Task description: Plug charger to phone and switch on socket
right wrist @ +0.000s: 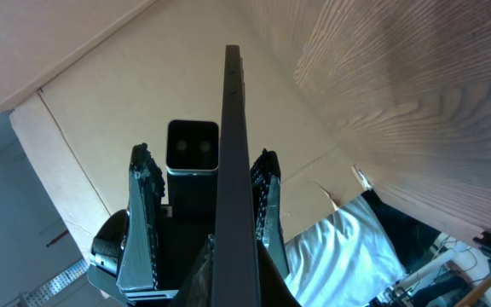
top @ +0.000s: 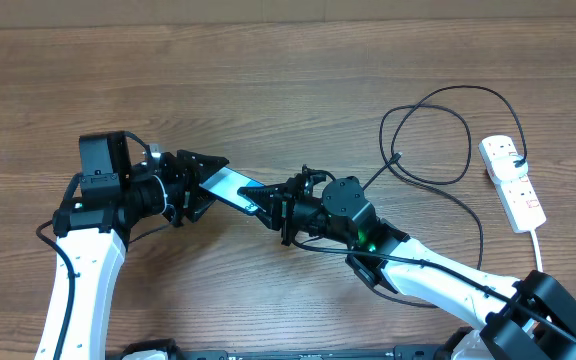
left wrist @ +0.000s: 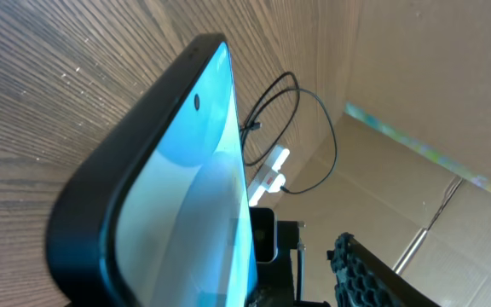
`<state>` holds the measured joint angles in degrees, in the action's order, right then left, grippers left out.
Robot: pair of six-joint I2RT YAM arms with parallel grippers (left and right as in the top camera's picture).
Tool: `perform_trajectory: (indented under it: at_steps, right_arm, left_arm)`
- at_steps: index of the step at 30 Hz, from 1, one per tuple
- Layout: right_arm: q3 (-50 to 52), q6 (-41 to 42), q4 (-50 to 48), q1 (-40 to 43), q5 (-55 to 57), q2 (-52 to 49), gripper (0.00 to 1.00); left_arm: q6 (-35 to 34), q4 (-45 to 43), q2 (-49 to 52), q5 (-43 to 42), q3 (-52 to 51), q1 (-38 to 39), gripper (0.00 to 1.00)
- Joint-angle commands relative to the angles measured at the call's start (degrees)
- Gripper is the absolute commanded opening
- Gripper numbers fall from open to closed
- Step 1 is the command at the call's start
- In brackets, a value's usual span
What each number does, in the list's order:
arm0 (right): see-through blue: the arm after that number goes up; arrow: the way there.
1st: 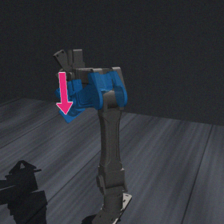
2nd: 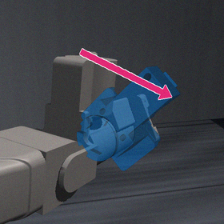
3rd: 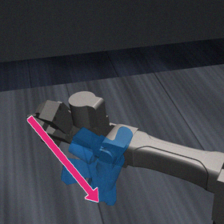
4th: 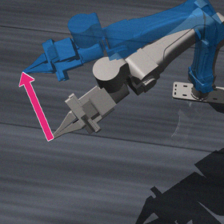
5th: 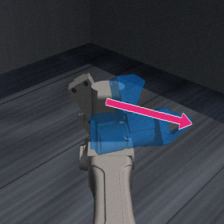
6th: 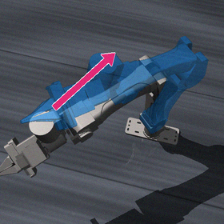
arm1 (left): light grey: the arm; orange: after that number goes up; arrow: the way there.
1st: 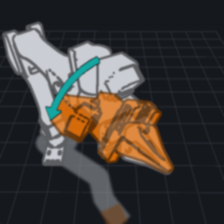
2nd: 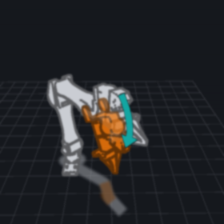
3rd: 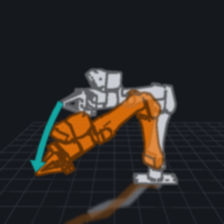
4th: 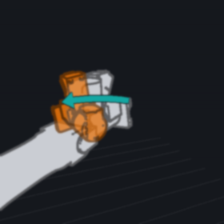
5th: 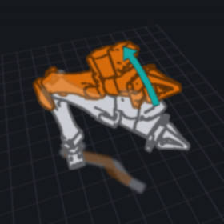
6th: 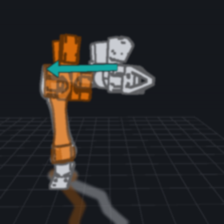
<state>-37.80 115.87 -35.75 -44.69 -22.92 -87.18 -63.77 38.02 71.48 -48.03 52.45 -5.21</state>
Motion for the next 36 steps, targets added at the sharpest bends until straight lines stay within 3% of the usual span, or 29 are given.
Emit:
perform_trajectory:
  at_steps: [1, 8, 14, 26, 29, 32, 36]
  right_arm:
    - [-0.52, 2.58, -1.07, -0.31, 1.49, 0.31, 0.04]
    - [-0.52, 2.89, -1.09, -0.33, 1.46, 0.31, 0.04]
    - [-0.52, 5.68, -1.25, -0.92, 1.49, 0.31, 0.05]
    - [-0.52, 7.17, -1.51, -1.01, 1.42, 0.31, 0.06]
    - [-0.52, 7.13, -1.49, -1.01, 1.40, 0.31, 0.15]
    - [-0.52, 7.13, -1.29, -1.01, 0.96, 0.31, 0.36]
    - [-0.52, 6.88, -0.15, -1.01, 0.72, 0.31, 0.55]
  left_arm:
    - [-2.10, -0.26, 0.42, -0.63, -0.50, 0.70, 0.52]
    - [-3.78, -0.94, 0.42, 1.07, -0.50, 2.14, 0.41]
    - [-5.40, -2.80, 0.42, 2.45, -0.50, 3.56, 0.39]
    - [-6.45, -2.95, 0.42, 5.05, -0.50, 3.91, 0.04]
    - [-7.63, -3.67, 0.42, 5.20, -0.52, 3.89, 0.05]
    - [-7.63, -5.25, 0.42, 5.55, -0.55, 3.89, 0.04]
    - [-6.62, -5.33, 0.42, 10.05, -0.55, 3.89, 0.04]
